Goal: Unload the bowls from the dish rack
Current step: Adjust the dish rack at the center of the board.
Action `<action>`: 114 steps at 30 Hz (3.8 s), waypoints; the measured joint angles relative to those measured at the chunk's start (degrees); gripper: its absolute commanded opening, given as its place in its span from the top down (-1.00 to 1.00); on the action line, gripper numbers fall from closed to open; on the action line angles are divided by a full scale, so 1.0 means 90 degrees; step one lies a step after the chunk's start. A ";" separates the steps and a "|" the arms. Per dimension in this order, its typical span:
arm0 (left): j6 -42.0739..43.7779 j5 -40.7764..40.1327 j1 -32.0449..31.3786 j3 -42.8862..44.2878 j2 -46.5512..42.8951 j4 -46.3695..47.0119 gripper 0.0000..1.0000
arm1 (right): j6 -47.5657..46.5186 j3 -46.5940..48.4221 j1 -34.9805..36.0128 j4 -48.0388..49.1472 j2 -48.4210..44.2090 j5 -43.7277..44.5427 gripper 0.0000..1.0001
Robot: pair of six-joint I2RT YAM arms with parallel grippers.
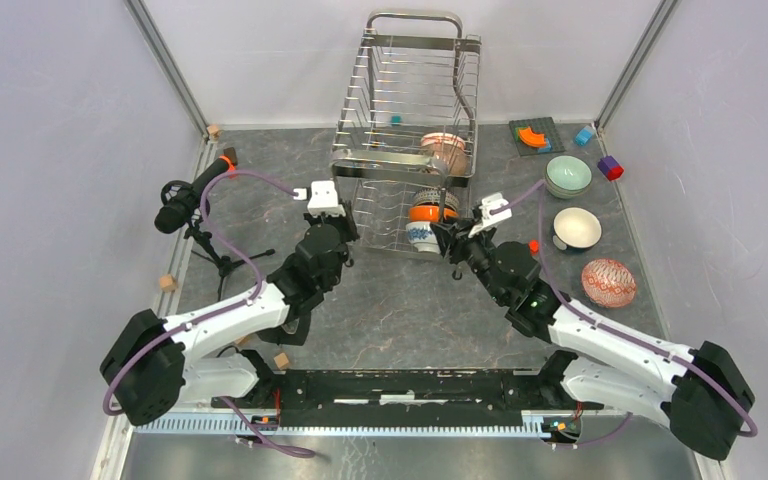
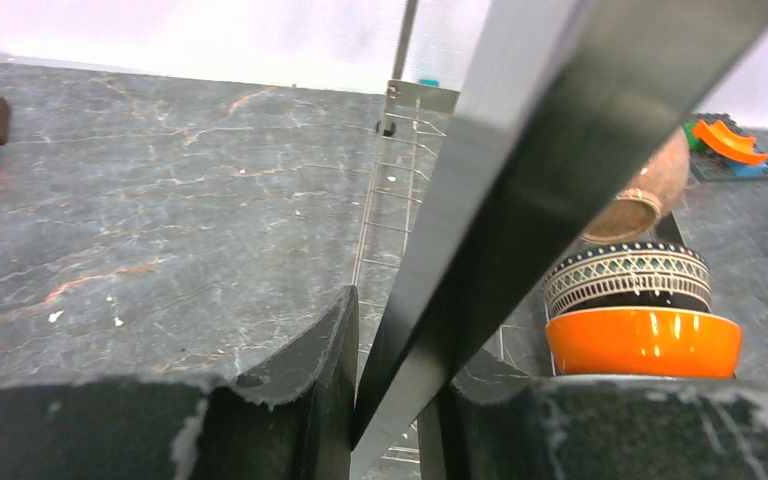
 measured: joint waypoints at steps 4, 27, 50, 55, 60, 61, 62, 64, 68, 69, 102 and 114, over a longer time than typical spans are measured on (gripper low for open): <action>-0.0051 -0.0131 0.0126 -0.0066 -0.0085 -0.0027 0.35 | 0.0085 0.0097 0.0248 0.0107 0.0221 0.0168 0.74; -0.1919 0.1481 0.0155 -0.0755 -0.2793 -0.3402 -0.99 | 0.0005 0.0277 0.0597 -0.2526 -0.1282 -0.0476 -0.96; 0.0024 0.1304 -0.2987 -0.1107 -0.0542 0.0852 -0.99 | 0.0158 -0.2118 0.0597 -0.3147 -0.5219 0.1666 -0.96; 0.0561 0.1003 -0.2807 -0.0029 0.0869 0.1700 -0.85 | 0.0330 -0.2118 0.0597 -0.3235 -0.5076 0.1632 -0.96; 0.0529 0.0882 -0.2421 0.0512 0.1537 0.2436 -0.59 | 0.0474 -0.2120 0.0597 -0.3351 -0.5047 0.1571 -0.96; 0.0503 0.0860 -0.2348 0.0566 0.1654 0.2535 -0.51 | 0.0495 -0.2120 0.0597 -0.3356 -0.5049 0.1566 -0.96; 0.0464 0.0843 -0.2290 0.0610 0.1775 0.2620 -0.42 | 0.0500 -0.2120 0.0597 -0.3361 -0.5049 0.1564 -0.96; 0.0444 0.0826 -0.2191 0.0709 0.2025 0.2720 -0.16 | 0.0508 -0.2120 0.0597 -0.3361 -0.5049 0.1564 -0.96; 0.0437 0.0719 -0.2123 0.0860 0.2441 0.2793 0.50 | 0.0517 -0.2120 0.0597 -0.3288 -0.4976 0.1583 -0.96; 0.0393 0.0731 -0.2120 0.0867 0.2477 0.2849 0.61 | 0.0520 -0.2120 0.0597 -0.3269 -0.4932 0.1586 -0.96; -0.0413 0.0576 -0.1945 -0.0726 -0.1401 -0.0585 0.89 | -0.1336 0.0733 -0.1831 0.2375 0.2535 0.1528 -0.96; -0.0673 0.0852 -0.1887 -0.0731 -0.1566 -0.0882 0.88 | -0.1906 0.2608 -0.2387 0.2674 0.4818 0.0291 -0.96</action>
